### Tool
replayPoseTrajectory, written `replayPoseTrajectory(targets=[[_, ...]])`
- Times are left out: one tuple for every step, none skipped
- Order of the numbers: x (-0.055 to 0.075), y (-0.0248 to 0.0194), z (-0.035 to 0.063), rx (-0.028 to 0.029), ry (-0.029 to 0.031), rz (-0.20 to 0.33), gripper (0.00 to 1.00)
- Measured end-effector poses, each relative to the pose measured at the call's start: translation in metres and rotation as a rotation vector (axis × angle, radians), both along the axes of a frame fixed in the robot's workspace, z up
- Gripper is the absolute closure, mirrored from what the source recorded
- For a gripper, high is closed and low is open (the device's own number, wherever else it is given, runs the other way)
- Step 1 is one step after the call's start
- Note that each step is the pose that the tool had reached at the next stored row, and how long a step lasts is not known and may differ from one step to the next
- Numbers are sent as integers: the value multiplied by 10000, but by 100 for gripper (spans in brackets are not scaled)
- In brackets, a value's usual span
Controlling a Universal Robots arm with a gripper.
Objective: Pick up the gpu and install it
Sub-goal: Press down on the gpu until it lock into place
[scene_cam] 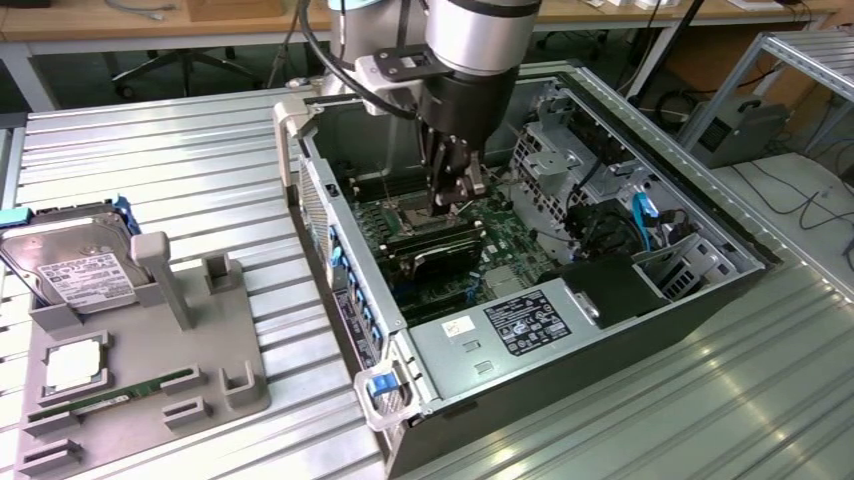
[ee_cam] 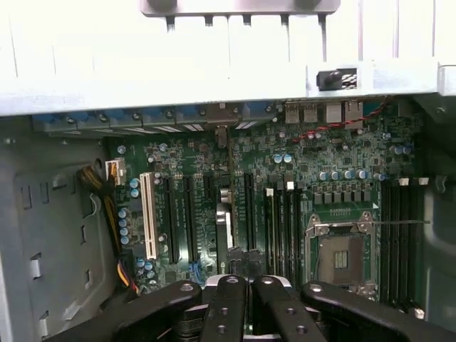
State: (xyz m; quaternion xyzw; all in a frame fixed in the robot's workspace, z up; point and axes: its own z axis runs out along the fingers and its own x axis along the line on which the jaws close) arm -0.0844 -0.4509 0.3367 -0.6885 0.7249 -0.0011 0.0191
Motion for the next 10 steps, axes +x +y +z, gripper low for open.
replayPoseTrajectory(targets=[[0,0,35,0,-6,0,89],[0,0,54,0,-10,0,89],[0,0,67,1,-13,0,89],[0,0,67,2,-15,-1,89],[0,0,67,2,-15,-1,89],[0,0,67,1,-15,0,89],[0,0,68,0,-14,0,89],[0,0,68,0,-14,0,89],[0,0,68,0,-14,0,89],[0,0,68,0,-14,-1,89]])
